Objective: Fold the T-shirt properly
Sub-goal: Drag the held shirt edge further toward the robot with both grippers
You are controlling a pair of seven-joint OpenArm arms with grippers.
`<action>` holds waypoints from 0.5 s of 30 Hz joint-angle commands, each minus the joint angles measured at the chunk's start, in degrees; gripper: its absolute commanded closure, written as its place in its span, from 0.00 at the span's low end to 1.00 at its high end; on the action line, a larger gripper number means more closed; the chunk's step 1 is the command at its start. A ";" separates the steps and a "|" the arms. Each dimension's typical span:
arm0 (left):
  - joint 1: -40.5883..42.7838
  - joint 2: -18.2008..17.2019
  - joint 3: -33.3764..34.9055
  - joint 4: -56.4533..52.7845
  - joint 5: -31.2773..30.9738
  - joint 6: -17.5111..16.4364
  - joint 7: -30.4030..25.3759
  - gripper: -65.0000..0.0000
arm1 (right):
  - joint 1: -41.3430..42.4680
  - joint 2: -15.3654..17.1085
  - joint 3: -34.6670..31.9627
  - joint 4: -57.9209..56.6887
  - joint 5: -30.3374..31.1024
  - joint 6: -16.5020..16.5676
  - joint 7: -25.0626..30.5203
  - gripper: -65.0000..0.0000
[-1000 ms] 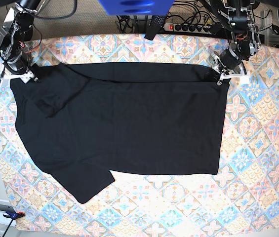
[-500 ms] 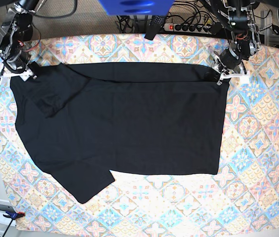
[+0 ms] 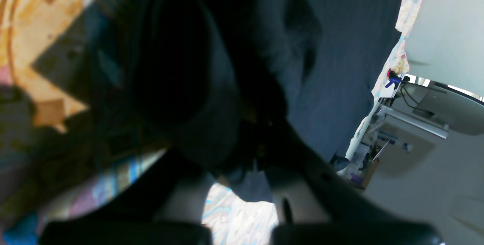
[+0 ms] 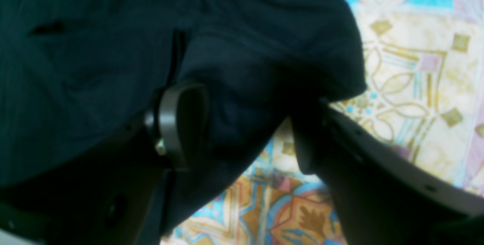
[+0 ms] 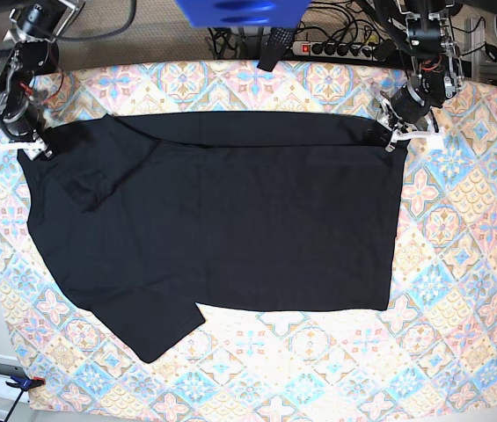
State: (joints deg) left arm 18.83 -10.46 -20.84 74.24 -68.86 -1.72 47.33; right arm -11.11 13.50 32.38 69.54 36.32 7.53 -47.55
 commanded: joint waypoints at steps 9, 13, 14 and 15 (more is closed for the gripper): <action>1.61 -0.57 -0.13 -0.17 2.62 1.94 0.54 1.00 | -2.91 -1.15 0.54 -2.07 -1.46 0.51 -3.92 0.78; 2.14 -0.66 -0.04 -0.17 2.79 1.94 0.80 1.00 | -4.75 -1.15 3.53 -1.71 -1.46 0.51 -4.10 0.82; 2.93 -1.10 -0.21 -0.17 2.88 1.85 1.59 1.00 | -5.37 -1.15 4.15 -1.71 -1.46 0.60 -4.10 0.83; 3.46 -1.63 -0.21 -0.17 2.71 1.85 2.03 1.00 | -5.81 -1.15 4.41 -1.71 -1.46 0.60 -4.19 0.83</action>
State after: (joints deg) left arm 20.47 -11.25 -20.73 74.41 -69.45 -2.28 48.31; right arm -15.46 12.62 36.86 68.62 39.55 10.59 -45.78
